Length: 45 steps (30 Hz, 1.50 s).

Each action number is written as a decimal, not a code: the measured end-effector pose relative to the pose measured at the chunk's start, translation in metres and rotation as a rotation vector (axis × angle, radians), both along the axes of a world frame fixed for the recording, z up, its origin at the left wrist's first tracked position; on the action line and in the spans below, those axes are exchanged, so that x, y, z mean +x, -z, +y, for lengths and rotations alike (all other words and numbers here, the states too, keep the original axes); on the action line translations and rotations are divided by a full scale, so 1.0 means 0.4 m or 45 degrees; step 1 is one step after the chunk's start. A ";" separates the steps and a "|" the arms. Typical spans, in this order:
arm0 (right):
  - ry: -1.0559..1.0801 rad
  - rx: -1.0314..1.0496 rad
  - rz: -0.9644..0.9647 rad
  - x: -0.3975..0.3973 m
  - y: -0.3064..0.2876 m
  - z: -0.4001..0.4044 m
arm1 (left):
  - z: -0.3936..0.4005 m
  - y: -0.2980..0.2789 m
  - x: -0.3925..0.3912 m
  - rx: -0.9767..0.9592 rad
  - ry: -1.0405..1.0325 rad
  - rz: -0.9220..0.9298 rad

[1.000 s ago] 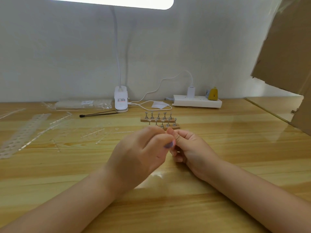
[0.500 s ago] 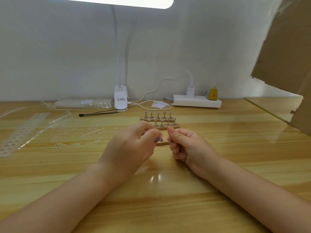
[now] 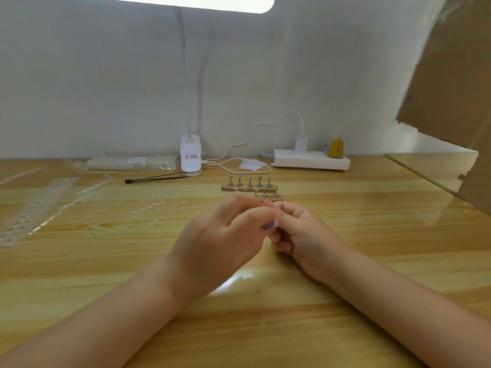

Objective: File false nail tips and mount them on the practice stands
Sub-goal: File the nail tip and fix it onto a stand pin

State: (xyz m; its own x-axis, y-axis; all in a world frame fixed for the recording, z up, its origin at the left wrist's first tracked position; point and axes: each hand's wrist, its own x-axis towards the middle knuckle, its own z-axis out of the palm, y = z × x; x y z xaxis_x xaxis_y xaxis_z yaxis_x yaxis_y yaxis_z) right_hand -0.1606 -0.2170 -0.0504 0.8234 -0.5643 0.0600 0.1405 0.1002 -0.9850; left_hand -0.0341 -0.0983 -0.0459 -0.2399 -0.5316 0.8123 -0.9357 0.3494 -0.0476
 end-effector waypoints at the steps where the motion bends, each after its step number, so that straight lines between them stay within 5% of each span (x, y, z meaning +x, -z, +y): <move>1: -0.005 0.007 -0.006 -0.001 -0.001 -0.001 | -0.002 0.004 -0.006 0.042 0.005 0.025; 9: -0.007 0.026 -0.023 0.000 -0.002 0.000 | -0.002 0.011 -0.002 0.115 0.027 0.312; 24: 0.060 0.114 -0.041 0.002 -0.001 -0.005 | 0.002 0.025 0.004 0.217 -0.186 0.335; 31: 0.030 0.132 -0.101 0.000 0.000 -0.010 | -0.002 0.017 -0.022 0.071 0.061 0.416; 39: -0.011 0.143 -0.094 -0.001 0.001 -0.013 | -0.004 0.032 -0.017 0.254 -0.089 0.463; 45: -0.051 0.085 -0.087 -0.004 -0.004 -0.011 | -0.004 0.021 -0.022 0.206 0.089 0.546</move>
